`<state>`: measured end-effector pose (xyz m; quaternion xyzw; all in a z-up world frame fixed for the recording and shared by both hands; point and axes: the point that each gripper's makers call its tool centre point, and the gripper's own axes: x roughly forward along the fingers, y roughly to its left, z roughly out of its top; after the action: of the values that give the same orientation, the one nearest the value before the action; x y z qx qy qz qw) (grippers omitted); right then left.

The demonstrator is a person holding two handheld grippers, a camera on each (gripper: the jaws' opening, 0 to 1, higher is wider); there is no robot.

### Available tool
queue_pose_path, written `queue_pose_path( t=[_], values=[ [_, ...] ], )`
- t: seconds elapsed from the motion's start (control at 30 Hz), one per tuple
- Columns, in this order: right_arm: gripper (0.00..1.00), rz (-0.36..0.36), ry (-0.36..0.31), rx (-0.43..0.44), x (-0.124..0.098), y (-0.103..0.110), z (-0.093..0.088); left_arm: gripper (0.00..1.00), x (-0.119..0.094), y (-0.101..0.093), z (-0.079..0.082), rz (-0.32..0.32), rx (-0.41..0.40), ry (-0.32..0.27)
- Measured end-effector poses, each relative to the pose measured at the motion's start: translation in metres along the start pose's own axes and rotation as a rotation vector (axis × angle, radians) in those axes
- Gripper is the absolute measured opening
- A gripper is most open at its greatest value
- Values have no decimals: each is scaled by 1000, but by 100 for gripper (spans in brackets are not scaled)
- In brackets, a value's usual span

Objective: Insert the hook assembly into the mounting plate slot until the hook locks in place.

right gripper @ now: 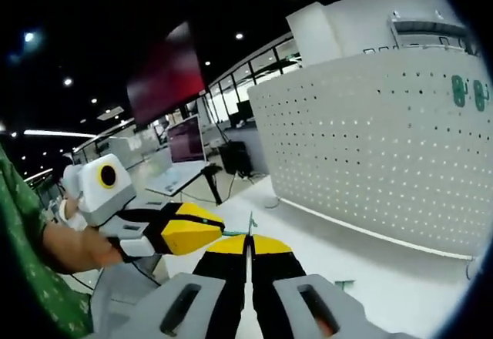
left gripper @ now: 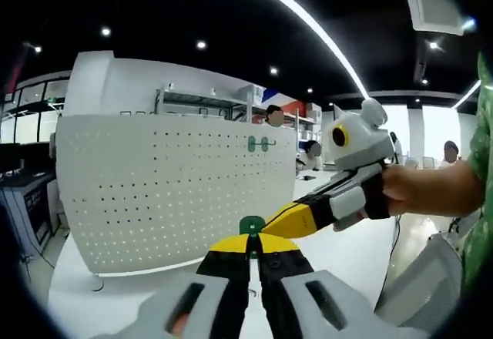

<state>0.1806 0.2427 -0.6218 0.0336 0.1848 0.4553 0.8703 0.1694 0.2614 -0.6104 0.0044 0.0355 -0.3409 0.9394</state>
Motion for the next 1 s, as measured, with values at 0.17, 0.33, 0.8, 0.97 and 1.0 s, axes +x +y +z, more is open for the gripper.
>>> queue_pose_path(
  t=[0.17,0.33,0.8,0.97,1.0],
  values=[
    [0,-15,-14,-20,-1,0,5,4,1,1,4,30,57,3],
    [0,-12,-22,-21,-3,2,6,10,4,3,5,39,74,8],
    [0,4,-31,10,-4,5,9,4,10,-2,4,14,72,3],
    [0,-9,-30,13,-5,4,7,4,11,-4,3,7,86,4],
    [0,-14,-30,6,-5,3,7,4,12,-4,2,6,89,5]
  ],
)
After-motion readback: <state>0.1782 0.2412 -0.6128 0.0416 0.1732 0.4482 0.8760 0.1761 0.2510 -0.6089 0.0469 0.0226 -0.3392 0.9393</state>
